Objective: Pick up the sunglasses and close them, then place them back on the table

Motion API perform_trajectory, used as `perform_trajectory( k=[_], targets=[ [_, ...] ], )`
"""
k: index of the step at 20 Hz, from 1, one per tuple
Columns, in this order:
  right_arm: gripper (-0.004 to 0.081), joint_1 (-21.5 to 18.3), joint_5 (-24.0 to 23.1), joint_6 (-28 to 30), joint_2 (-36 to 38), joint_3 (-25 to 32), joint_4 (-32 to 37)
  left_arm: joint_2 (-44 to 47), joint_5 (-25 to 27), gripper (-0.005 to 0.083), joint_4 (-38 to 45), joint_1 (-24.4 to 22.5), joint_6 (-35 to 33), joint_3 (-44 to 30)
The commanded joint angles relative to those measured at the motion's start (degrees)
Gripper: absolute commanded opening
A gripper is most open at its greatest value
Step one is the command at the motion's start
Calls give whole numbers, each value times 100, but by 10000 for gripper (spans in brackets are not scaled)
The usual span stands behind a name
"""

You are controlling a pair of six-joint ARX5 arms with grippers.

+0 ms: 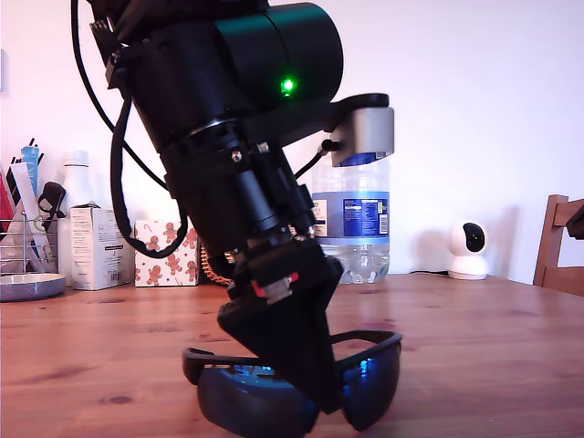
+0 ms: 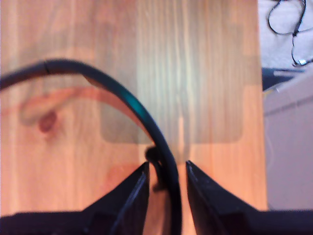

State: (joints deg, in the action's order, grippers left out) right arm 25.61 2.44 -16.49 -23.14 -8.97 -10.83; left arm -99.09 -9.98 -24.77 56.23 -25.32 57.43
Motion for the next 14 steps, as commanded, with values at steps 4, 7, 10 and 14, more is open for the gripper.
perform_trajectory(
  k=[4, 7, 10, 14],
  targets=[
    [-12, 24, -2, -4, -33, -15, 31, -70, -31, 126, 94, 20, -22, 4],
    [-12, 26, 2, -11, -33, -15, 31, -68, -140, -24, 107, 20, -24, 4],
    [-12, 24, 184, -358, -33, -15, 42, -57, -133, -24, 76, 20, -26, 4],
    [-12, 24, 774, -713, -33, -17, 81, 101, -103, -24, 68, 20, -168, 4]
  ],
)
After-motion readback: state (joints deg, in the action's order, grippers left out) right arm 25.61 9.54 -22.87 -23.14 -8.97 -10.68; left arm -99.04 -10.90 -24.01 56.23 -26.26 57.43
